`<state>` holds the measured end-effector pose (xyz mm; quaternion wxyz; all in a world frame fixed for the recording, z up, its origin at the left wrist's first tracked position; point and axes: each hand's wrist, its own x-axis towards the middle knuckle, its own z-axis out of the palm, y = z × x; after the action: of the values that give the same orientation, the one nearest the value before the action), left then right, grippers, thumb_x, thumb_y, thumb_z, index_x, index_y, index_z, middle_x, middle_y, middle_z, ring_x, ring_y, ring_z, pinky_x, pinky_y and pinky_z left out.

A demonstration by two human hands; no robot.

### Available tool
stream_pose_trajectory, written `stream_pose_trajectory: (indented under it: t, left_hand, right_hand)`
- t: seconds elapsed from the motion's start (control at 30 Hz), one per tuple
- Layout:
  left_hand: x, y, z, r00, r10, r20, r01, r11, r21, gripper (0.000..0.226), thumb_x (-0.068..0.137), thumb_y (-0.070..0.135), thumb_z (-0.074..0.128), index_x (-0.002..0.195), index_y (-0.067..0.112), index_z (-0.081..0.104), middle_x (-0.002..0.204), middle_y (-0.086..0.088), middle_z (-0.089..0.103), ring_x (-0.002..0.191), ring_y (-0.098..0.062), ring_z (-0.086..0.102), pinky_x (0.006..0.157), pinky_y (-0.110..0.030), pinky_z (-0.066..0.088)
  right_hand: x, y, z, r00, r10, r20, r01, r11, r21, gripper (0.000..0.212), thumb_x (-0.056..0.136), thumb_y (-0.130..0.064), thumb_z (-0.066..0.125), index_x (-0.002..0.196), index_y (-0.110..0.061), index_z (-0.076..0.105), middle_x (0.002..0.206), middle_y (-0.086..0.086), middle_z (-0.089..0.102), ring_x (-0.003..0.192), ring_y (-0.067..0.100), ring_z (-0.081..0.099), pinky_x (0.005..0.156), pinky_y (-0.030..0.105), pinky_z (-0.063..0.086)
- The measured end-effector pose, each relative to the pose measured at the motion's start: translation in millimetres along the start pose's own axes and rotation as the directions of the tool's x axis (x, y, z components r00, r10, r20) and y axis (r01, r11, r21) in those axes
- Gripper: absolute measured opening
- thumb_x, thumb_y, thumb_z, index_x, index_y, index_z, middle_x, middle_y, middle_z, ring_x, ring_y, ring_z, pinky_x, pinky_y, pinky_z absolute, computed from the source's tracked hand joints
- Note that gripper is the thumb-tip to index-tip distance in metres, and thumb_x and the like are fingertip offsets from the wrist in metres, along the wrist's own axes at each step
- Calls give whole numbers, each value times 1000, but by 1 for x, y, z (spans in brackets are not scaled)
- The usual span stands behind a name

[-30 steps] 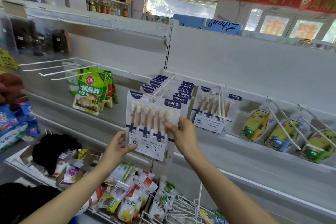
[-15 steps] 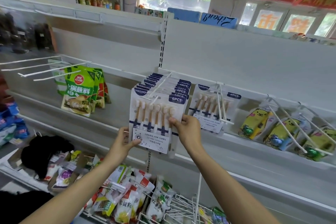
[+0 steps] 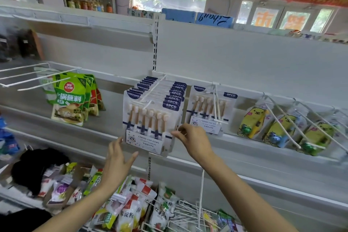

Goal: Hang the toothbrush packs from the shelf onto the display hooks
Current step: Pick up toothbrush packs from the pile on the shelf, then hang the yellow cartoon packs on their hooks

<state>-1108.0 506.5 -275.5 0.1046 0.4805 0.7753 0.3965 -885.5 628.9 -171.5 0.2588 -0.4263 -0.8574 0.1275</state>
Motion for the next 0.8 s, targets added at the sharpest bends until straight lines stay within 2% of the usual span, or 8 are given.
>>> stream_pose_trajectory:
  t: [0.1,0.17,0.27,0.33,0.47,0.53,0.63,0.8]
  left_hand:
    - [-18,8,2,974,226,-24,-219,960,172,74,92,46,59,152,18,26,149,-5,30,134,-23,38,100,-40,48]
    - [-23,22,3,930,367,-25,-354,911,210,67,94,39,59,151,20,29,149,-3,31,135,-20,36,98,-37,48]
    - [-25,56,11,788,612,59,-602,749,277,52,94,42,46,141,20,44,142,0,44,132,-18,39,108,-39,41]
    - [-26,79,24,683,716,147,-722,630,286,50,92,44,44,138,23,48,139,3,48,131,-16,42,110,-36,39]
    - [-34,130,56,509,815,278,-860,468,201,49,93,47,46,138,26,49,143,5,48,132,-13,44,110,-31,40]
    - [-42,157,74,436,843,316,-900,413,141,48,94,48,48,138,26,50,144,6,49,133,-14,44,113,-29,35]
    - [-61,198,100,361,865,348,-930,360,69,51,94,50,54,140,27,48,142,9,50,133,-12,44,114,-26,30]
    - [-107,268,147,269,896,354,-953,302,-38,54,91,52,60,138,28,49,141,11,50,129,-10,47,107,-28,42]
  right_hand:
    - [-29,26,-10,994,-92,60,99,987,-124,36,98,-39,58,122,-13,63,113,5,73,101,24,68,84,39,54]
    - [-52,44,-20,981,-133,143,161,964,-210,39,101,-35,53,134,-16,55,128,5,65,110,31,64,86,43,52]
    - [-86,68,-41,974,-170,146,208,930,-303,44,100,-31,55,141,-18,50,139,4,57,120,30,58,92,43,51]
    - [-109,83,-57,973,-195,121,226,907,-355,47,96,-31,60,140,-18,51,140,3,58,123,28,58,96,41,50]
    - [-155,110,-94,985,-163,59,173,899,-402,50,90,-30,67,137,-16,55,136,4,61,120,27,60,96,38,51]
    - [-178,123,-114,989,-140,39,143,902,-407,52,89,-30,68,137,-16,54,138,3,59,123,26,58,98,38,50]
    - [-215,147,-144,995,-104,9,99,907,-410,54,88,-33,66,138,-16,53,139,3,58,126,25,55,101,39,49]
    - [-281,194,-190,999,-22,-44,1,905,-426,60,90,-43,59,144,-20,47,145,-3,52,133,20,48,105,38,47]
